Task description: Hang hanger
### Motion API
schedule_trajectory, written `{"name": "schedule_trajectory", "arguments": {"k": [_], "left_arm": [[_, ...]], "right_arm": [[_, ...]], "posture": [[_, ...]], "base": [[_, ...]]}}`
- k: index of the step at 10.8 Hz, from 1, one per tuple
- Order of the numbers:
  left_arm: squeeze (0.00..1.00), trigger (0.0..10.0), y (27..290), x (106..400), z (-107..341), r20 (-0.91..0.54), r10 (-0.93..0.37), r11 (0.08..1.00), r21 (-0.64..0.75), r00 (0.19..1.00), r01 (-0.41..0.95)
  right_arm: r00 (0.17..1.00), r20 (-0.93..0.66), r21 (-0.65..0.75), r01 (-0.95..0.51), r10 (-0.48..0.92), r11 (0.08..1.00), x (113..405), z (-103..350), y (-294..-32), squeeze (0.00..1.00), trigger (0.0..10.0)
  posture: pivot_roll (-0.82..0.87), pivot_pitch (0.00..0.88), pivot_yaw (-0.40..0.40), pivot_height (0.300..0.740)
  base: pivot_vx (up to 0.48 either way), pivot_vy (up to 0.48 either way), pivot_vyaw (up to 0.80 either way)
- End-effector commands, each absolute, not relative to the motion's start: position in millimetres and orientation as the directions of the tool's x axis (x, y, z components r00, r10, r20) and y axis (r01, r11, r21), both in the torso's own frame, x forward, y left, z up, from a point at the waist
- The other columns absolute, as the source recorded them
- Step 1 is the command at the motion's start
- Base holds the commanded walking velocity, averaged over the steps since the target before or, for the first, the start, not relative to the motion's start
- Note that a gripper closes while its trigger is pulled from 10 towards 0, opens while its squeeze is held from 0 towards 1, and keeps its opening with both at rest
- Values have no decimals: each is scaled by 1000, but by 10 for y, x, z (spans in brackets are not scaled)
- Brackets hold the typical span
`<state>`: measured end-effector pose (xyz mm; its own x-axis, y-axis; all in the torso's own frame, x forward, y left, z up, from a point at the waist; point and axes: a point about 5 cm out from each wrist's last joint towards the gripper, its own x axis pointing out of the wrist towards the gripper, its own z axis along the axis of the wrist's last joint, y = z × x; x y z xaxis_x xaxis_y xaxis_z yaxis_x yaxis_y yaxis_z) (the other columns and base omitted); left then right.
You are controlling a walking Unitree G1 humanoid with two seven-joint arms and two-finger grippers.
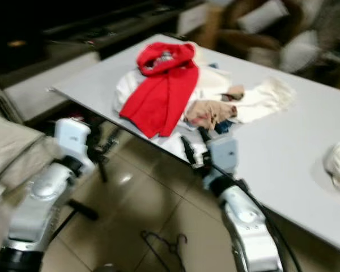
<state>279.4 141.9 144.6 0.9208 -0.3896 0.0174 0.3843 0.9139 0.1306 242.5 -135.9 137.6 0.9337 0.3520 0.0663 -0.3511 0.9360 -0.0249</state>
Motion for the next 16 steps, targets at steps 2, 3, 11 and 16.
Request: {"name": "schedule_trajectory", "arguments": {"k": [2,3,11,16], "left_arm": [[0,10000,1505,2820,1486,4,-386,913,141,923,382],[0,10000,1508,2823,1493,5,-388,912,146,922,383],[0,10000,1544,2886,1540,8,-409,906,127,913,404],[0,10000,1520,2921,1492,-33,-385,914,127,922,386]], "right_arm": [[939,86,22,-335,332,942,2422,1387,-1315,55,10000],[940,88,28,-332,329,943,2423,1386,-1312,55,10000],[948,103,79,-310,302,947,2460,1375,-1290,39,10000],[956,82,58,-287,282,956,2475,1354,-1344,12,10000]], "posture": [[-84,0,23,740],[-83,0,24,740],[-78,0,57,740],[-89,0,61,740]], "base": [[0,0,800],[0,0,800],[0,276,800],[0,178,741]]}}
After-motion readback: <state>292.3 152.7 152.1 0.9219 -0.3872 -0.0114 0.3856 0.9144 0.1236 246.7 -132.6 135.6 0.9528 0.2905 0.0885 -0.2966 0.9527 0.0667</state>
